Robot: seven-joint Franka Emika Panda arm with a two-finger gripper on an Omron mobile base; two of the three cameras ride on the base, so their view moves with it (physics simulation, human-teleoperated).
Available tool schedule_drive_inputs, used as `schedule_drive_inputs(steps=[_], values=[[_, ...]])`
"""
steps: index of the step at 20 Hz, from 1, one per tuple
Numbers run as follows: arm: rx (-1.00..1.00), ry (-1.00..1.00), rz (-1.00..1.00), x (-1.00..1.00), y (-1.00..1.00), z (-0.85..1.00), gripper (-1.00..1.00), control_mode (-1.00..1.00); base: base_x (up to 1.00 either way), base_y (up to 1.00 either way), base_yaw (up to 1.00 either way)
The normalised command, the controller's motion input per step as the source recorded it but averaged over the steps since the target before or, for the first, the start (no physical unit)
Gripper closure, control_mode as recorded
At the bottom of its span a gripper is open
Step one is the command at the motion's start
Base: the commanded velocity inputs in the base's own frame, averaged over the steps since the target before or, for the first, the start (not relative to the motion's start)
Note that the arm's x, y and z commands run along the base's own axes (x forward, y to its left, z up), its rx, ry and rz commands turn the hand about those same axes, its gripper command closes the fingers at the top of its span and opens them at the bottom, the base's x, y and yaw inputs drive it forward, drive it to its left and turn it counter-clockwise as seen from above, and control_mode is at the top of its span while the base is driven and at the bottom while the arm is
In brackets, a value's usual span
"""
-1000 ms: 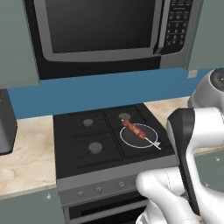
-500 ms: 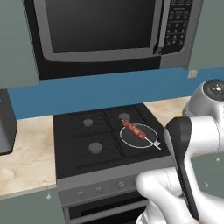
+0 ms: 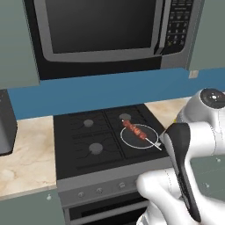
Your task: Place the cold items (lemon and cucumber) from the fridge in one tupperware on the dining counter. Place the warm items (kebab skewer and hot dog) in the stove area in another tupperware.
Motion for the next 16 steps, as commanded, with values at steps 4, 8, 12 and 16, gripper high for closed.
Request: schedule_drive_inputs(steps=[4, 8, 12, 16], values=[[0.00, 0.02, 0.00, 0.37, 0.18, -0.36, -1.00, -1.00, 0.00, 0.00, 0.00], [0.00, 0.02, 0.09, 0.37, 0.01, -0.42, -1.00, -1.00, 0.00, 0.00, 0.00], [0.00, 0.02, 0.15, 0.38, 0.00, -0.48, -1.00, -1.00, 0.00, 0.00, 0.00], [0.00, 0.03, 0.14, 0.43, 0.00, -0.48, -1.00, -1.00, 0.00, 0.00, 0.00]])
